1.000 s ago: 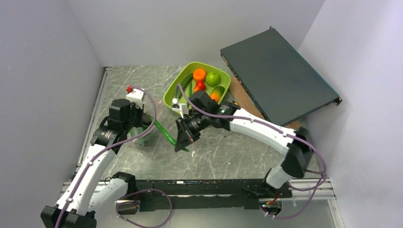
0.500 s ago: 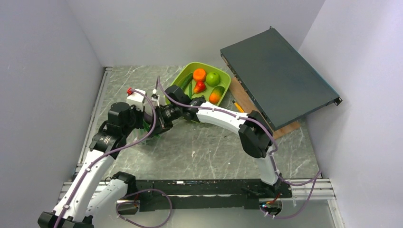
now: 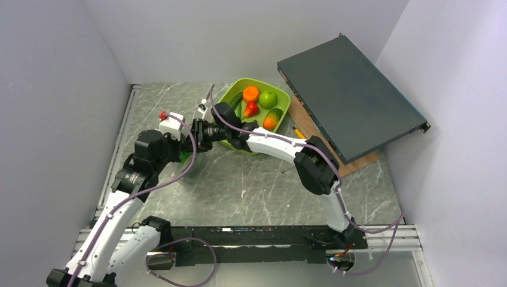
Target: Place the food in the zip-top bag and seal the zipper
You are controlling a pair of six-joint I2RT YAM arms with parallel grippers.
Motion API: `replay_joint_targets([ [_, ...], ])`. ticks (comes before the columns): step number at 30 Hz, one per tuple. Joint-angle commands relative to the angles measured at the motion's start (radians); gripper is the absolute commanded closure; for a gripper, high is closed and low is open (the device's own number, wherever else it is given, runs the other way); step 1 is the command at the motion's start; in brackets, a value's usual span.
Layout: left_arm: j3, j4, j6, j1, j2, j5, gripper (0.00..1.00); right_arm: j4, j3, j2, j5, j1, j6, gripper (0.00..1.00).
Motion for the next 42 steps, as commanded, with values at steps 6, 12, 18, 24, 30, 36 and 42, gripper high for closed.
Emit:
replay_joint_targets([
  [6, 0.006, 0.061, 0.015, -0.01, -0.009, 0.024, 1.0, 0.045, 0.009, -0.034, 0.339, 0.054, 0.008, 0.69],
  [12, 0.007, 0.061, 0.015, -0.01, -0.003, 0.009, 1.0, -0.057, 0.05, -0.032, 0.323, 0.082, -0.095, 0.53],
  [18, 0.001, 0.065, 0.015, -0.011, -0.016, -0.017, 1.0, -0.101, -0.067, -0.154, 0.295, 0.088, -0.21, 0.51],
  [24, 0.009, 0.06, 0.016, -0.012, -0.002, -0.017, 1.0, -0.119, -0.075, -0.142, 0.191, 0.083, -0.258, 0.59],
  [30, 0.007, 0.058, 0.015, -0.012, -0.002, -0.019, 1.0, 0.027, -0.039, -0.071, 0.148, 0.088, -0.168, 0.94],
  [36, 0.0, 0.069, 0.016, -0.014, -0.017, -0.031, 1.0, -0.03, 0.028, -0.017, 0.204, 0.089, -0.205, 0.93],
  [42, 0.001, 0.066, 0.013, -0.013, -0.019, -0.028, 1.0, -0.181, -0.012, -0.117, 0.253, 0.09, -0.393, 0.83],
])
